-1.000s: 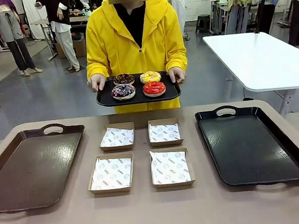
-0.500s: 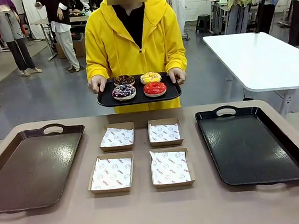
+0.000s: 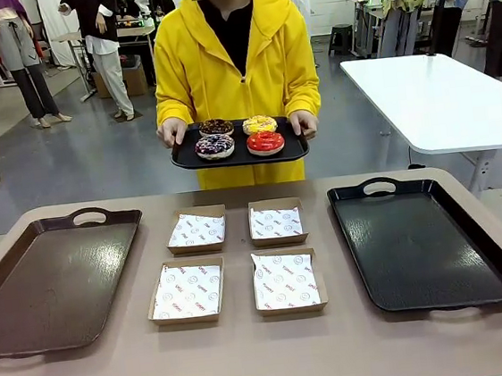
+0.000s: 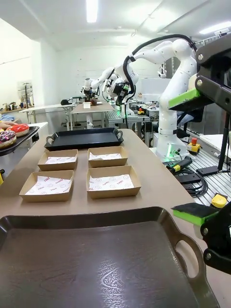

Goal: Individually package the donuts and arrange them on the tray.
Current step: Pick up one Paper togo box.

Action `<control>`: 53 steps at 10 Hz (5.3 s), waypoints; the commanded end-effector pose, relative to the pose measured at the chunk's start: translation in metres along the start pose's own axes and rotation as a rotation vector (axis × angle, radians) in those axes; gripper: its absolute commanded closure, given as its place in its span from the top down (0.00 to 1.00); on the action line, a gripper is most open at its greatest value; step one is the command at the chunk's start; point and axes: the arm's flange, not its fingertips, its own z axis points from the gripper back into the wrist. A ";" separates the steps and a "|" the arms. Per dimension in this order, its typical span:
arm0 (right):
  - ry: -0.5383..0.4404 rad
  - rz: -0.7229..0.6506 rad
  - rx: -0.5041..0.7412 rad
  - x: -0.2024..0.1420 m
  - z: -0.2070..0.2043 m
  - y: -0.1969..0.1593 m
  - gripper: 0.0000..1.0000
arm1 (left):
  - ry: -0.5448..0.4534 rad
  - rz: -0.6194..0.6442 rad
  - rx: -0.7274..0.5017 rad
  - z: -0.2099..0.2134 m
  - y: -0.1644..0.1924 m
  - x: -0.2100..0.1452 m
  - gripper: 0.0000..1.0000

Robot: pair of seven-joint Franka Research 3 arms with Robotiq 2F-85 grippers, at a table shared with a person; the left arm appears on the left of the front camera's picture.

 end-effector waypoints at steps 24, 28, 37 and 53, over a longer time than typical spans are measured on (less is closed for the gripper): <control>-0.007 0.012 0.015 0.000 0.000 0.000 1.00 | 0.280 -0.139 1.091 -0.400 -0.082 -0.008 1.00; -0.007 0.012 0.015 0.000 0.000 0.000 1.00 | 0.306 -0.118 1.102 -0.391 -0.073 -0.014 1.00; -0.007 0.012 0.015 0.000 0.000 0.000 1.00 | 0.351 -0.076 1.073 -0.402 -0.065 0.000 0.40; -0.007 0.012 0.015 0.000 0.000 0.000 1.00 | 0.409 -0.104 1.153 -0.385 -0.156 0.001 0.00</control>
